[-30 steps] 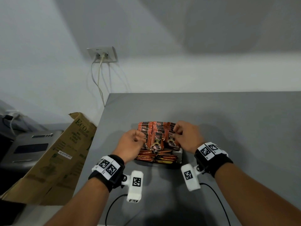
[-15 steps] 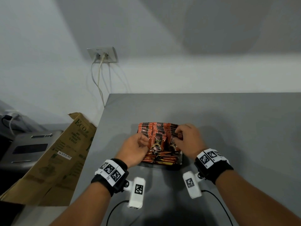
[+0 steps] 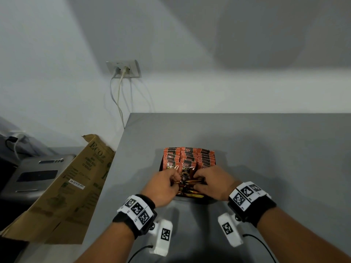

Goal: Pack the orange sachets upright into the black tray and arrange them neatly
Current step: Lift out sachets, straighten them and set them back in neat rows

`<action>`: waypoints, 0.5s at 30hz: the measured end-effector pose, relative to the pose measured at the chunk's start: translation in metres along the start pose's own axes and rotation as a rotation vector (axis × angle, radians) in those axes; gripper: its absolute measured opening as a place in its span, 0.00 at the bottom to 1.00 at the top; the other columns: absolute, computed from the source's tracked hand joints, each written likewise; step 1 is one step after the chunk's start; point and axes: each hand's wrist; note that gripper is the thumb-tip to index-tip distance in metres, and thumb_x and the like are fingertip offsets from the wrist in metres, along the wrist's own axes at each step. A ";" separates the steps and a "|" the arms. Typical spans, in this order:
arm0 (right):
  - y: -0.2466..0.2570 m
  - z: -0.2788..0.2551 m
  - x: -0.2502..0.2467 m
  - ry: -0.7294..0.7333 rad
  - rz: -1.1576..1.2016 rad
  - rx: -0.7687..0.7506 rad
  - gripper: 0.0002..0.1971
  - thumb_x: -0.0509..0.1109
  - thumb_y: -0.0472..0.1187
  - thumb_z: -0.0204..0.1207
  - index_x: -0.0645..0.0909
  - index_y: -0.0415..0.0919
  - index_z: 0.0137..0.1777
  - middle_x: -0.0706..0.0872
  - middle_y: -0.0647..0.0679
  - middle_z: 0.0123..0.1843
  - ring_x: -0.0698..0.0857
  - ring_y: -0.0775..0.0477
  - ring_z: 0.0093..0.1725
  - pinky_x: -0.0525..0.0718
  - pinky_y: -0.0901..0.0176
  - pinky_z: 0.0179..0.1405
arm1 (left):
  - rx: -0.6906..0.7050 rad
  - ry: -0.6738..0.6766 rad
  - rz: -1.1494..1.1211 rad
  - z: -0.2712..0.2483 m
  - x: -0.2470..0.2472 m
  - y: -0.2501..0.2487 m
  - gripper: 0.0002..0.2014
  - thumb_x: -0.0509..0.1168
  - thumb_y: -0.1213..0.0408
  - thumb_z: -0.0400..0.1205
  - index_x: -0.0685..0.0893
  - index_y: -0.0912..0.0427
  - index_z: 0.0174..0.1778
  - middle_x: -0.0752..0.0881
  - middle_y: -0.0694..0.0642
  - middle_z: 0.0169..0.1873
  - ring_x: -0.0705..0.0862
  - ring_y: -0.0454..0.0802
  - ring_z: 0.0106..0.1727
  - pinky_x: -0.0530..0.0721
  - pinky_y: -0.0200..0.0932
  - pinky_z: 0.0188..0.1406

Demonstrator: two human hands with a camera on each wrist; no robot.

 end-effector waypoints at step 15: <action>0.010 0.002 0.000 0.036 -0.079 0.029 0.17 0.74 0.48 0.75 0.84 0.50 0.64 0.86 0.52 0.57 0.86 0.50 0.52 0.85 0.57 0.54 | 0.050 -0.027 -0.020 -0.001 0.003 0.006 0.10 0.69 0.67 0.80 0.83 0.44 0.45 0.87 0.40 0.45 0.85 0.38 0.49 0.83 0.34 0.51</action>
Point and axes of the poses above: each hand's wrist, its own z-axis towards the middle knuckle, its own x-axis out of the palm, y = z × x
